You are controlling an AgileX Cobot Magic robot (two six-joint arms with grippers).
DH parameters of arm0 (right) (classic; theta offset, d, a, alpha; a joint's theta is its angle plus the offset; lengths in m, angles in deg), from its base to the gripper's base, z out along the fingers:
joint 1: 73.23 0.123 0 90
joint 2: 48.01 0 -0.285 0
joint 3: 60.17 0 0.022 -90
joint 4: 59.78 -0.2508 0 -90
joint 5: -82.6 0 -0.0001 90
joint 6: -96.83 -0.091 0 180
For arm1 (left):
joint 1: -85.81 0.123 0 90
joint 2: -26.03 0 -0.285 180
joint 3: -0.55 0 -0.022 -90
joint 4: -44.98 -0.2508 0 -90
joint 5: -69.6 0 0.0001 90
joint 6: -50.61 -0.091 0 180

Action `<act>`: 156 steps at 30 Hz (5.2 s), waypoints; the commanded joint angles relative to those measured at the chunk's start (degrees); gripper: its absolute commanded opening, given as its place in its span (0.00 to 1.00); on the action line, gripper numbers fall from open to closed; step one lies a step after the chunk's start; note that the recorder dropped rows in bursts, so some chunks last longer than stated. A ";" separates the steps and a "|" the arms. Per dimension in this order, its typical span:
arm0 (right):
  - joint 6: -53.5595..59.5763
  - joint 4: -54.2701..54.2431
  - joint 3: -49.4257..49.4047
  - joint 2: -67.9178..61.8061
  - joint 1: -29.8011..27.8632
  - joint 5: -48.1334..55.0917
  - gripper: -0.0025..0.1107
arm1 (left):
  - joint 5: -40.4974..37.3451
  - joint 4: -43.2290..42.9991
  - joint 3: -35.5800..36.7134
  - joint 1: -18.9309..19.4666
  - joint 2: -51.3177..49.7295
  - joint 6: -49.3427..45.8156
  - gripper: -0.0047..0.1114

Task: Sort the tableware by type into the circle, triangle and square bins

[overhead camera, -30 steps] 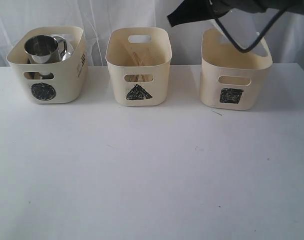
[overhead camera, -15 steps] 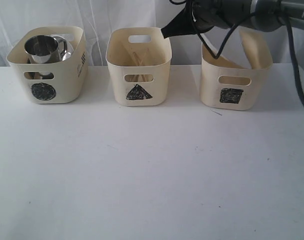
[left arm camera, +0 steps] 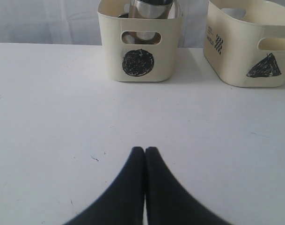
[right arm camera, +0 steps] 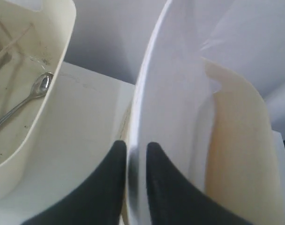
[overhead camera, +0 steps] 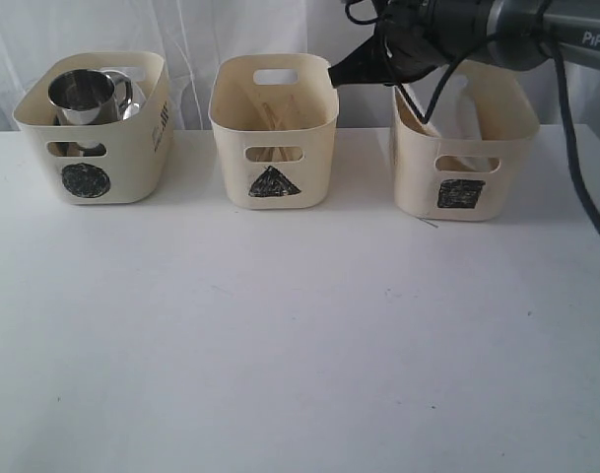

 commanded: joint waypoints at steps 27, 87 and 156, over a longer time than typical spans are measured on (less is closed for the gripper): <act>-31.40 8.49 -77.48 65.70 -0.47 -6.65 0.02 | 0.27 0.10 0.21 0.19 0.23 0.21 0.04; -34.45 35.61 -100.19 115.36 -2.75 -30.74 0.02 | 0.27 0.10 0.21 0.19 0.23 0.21 0.04; 35.59 -40.54 -100.67 115.36 -2.75 -30.56 0.02 | 0.27 0.10 0.21 0.19 0.23 0.21 0.04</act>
